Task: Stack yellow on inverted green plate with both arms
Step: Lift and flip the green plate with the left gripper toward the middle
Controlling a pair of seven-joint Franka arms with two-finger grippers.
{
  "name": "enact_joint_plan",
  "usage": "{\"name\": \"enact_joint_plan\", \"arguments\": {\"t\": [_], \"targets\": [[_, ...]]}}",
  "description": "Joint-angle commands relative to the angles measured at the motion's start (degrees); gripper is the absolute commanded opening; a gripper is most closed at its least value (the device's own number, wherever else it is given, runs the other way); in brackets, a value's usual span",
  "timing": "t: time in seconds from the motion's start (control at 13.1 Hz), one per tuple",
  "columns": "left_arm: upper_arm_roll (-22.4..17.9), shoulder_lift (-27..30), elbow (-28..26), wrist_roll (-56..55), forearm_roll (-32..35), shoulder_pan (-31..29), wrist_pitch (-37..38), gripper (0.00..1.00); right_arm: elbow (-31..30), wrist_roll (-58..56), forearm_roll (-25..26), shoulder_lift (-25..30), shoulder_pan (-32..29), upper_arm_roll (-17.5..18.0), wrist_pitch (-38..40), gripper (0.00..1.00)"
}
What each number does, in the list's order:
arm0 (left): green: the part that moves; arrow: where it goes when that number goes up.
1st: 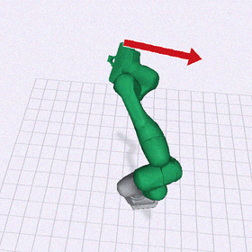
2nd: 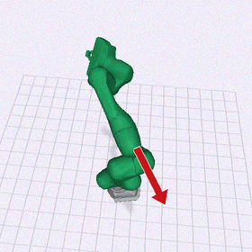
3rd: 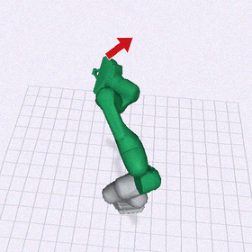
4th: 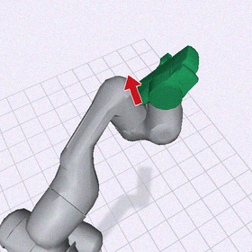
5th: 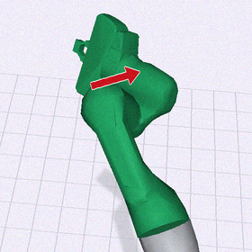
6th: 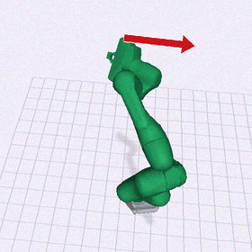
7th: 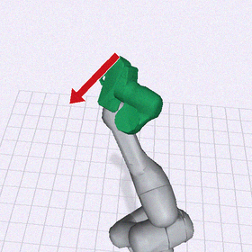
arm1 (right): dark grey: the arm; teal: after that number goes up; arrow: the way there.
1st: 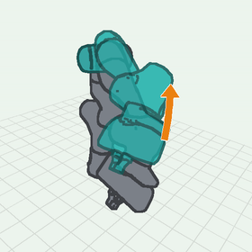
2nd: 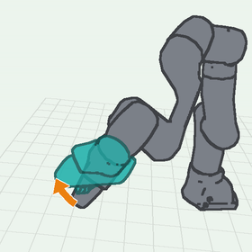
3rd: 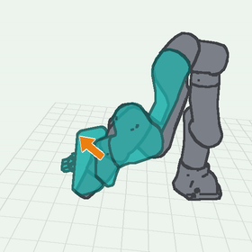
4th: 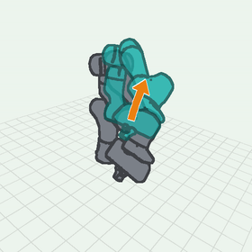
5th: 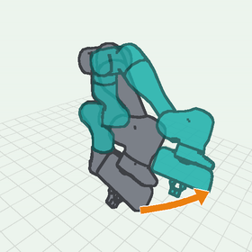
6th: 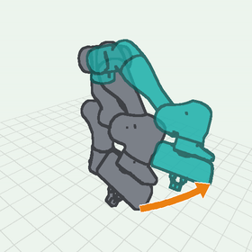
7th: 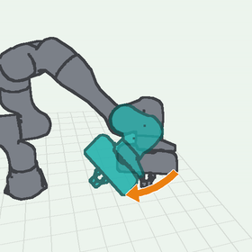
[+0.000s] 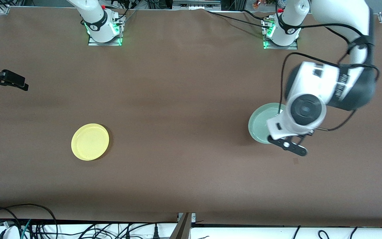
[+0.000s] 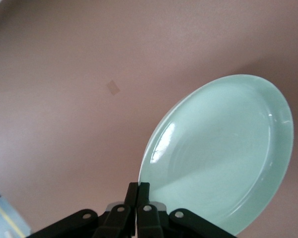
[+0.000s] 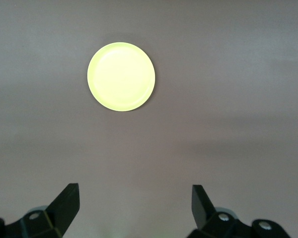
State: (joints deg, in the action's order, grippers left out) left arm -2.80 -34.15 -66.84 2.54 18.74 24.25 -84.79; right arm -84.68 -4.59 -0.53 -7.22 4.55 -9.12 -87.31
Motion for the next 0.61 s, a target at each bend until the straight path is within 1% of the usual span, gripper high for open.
{"name": "enact_joint_plan", "arguments": {"t": [0.0,0.23,0.38,0.46,0.54], "targets": [[-1.41,-2.76,4.69,-6.30,12.41,8.68,3.66,0.00,-0.05,-0.16,0.36,-0.08,-0.42,0.25,-0.58,1.00],[-2.55,-6.01,4.70,-15.87,22.36,18.00,3.75,0.00,-0.05,0.55,0.18,-0.17,-0.59,0.25,-0.67,1.00],[-3.43,-7.24,4.70,-20.80,26.59,23.37,3.66,0.00,-0.13,0.64,0.09,-0.51,-0.50,0.33,-1.72,1.00],[-4.31,-8.99,4.70,-21.86,29.39,26.87,3.75,0.00,-0.13,0.64,0.00,-1.13,-0.50,0.34,-2.07,1.00],[-6.49,-10.75,4.70,-21.96,32.99,30.91,3.92,0.00,-0.13,0.55,-0.08,-1.13,-0.68,0.25,-2.17,1.00]]}}
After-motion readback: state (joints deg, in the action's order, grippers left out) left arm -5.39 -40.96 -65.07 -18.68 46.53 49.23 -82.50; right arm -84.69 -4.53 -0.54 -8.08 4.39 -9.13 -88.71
